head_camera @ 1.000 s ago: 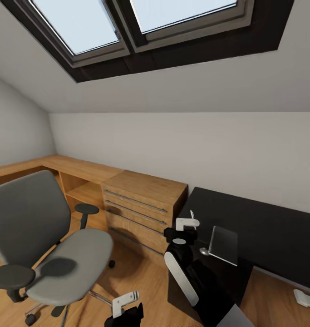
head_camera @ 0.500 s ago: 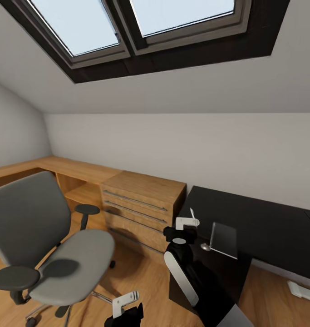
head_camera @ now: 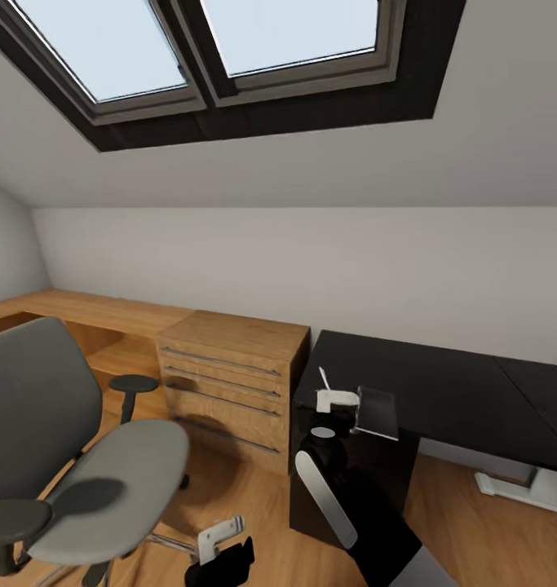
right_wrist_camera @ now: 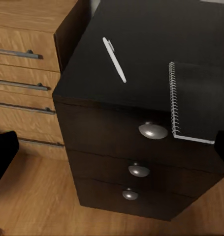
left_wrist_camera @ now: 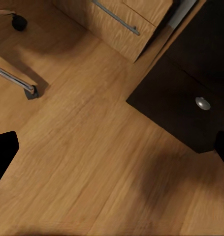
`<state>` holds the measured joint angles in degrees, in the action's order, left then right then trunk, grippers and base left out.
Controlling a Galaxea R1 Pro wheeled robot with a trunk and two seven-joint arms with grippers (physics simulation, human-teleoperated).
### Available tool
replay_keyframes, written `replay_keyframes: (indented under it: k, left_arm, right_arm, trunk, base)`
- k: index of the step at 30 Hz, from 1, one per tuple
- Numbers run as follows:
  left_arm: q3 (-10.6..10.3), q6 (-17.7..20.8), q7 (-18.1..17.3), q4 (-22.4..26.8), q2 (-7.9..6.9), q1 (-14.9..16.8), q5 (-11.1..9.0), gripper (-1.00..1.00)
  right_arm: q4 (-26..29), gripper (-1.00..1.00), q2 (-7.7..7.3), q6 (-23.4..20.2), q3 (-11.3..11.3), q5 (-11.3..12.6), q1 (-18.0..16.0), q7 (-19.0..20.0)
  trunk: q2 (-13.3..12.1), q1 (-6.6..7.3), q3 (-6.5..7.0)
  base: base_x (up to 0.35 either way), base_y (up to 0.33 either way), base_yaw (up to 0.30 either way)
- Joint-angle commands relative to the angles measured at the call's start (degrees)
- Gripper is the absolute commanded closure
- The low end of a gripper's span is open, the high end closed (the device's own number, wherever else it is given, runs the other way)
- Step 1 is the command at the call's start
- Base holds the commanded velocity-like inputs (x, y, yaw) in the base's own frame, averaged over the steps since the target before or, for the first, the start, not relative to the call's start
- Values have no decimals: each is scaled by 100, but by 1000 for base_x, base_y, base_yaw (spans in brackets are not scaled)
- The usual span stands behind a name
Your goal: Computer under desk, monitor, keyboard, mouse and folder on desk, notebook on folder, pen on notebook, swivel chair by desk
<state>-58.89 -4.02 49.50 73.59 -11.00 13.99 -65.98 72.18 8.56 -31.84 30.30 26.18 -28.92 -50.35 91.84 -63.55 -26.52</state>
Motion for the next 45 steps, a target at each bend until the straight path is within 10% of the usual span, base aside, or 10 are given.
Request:
replay_keyframes:
  k: [1, 11, 24, 32, 45]
  left_arm:
    - [114, -40, 24, 16, 0, 7, -48, -100]
    - [419, -30, 24, 59, 18, 7, -53, -100]
    - [440, -29, 34, 50, 11, 7, -55, -100]
    - [434, -29, 42, 47, 18, 7, -57, -100]
    - [430, -29, 43, 37, 18, 7, -58, -100]
  right_arm:
    - [4, -100, -2, 36, -15, 37, -8, -47]
    - [83, -100, -9, 280, -1030, 103, -8, 7]
    - [188, -100, -12, 364, -1205, 114, -8, 241]
    - [21, -100, -7, 600, -2240, 207, -8, 1065]
    - [-177, -100, -503, 477, -3940, 3162, 7, 1464]
  trunk:
    - [4, 0, -3]
    - [285, -154, -105]
    - [806, -439, -338]
    - [1127, -615, -481]
    - [1648, -900, -715]
  base:
    - [-7, 5, -271]
    - [-1, 1, -240]
    - [0, 0, -14]
    - [0, 0, 0]
    - [0, 0, 0]
